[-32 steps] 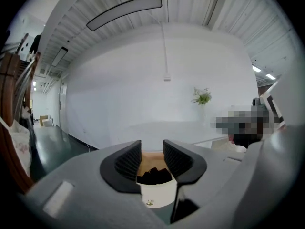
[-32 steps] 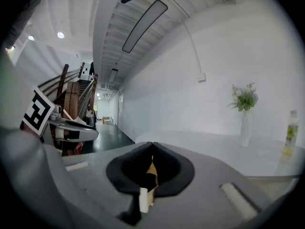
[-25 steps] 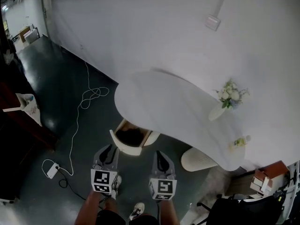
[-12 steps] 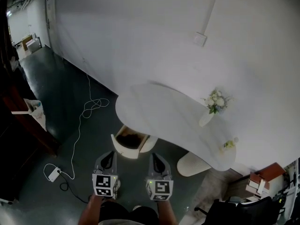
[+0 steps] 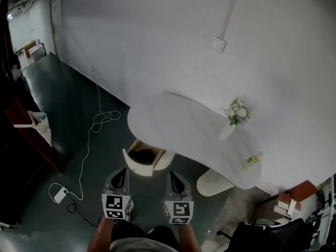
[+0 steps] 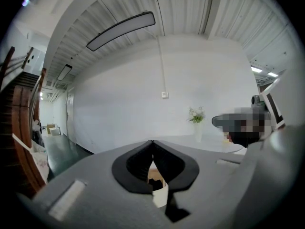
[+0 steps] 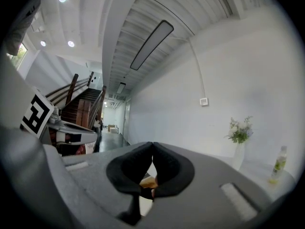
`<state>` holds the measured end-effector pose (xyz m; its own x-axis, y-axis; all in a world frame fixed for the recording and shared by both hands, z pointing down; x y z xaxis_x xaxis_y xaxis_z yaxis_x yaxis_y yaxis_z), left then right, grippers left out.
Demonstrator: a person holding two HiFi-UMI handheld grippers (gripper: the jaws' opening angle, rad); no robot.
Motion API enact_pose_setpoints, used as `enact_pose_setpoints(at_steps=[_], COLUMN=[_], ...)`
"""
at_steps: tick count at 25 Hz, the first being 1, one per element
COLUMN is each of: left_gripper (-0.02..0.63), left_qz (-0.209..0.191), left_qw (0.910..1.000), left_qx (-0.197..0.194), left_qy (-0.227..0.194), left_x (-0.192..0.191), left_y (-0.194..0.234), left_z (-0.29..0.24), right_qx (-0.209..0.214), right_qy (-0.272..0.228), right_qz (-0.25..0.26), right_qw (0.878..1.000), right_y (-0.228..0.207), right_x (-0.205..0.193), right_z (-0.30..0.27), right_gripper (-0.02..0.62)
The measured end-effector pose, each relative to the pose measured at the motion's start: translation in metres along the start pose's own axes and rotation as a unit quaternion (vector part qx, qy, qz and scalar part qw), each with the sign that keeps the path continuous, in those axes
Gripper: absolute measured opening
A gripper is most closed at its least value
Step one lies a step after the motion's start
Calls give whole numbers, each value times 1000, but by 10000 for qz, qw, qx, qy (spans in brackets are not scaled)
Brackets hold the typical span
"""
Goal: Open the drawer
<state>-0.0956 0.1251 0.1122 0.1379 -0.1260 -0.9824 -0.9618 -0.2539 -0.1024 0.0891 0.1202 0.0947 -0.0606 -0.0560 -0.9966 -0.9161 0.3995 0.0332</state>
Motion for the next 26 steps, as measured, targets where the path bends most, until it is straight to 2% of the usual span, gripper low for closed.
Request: enact_pose_setpoints(at_steps=[26], left_gripper=[9], left_qz=[-122], left_qw=[9998], left_qx=[-100], left_qy=[-137], left_x=[14], left_y=[-11], left_z=[-11], right_qx=[-77], right_qy=[-13], right_qz=[-32], right_qw=[10000], right_y=[-5], right_x=[2], right_z=[-1], right_gripper=[6])
Point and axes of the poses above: the fingertips, and each gripper's own axes: z backward along the fingers, y to its left, x out of its top, the point moved 1 cm from there along z, backward along the fingers, and after that the axes turned 2 degrees about -z, right-handed, at the moved point
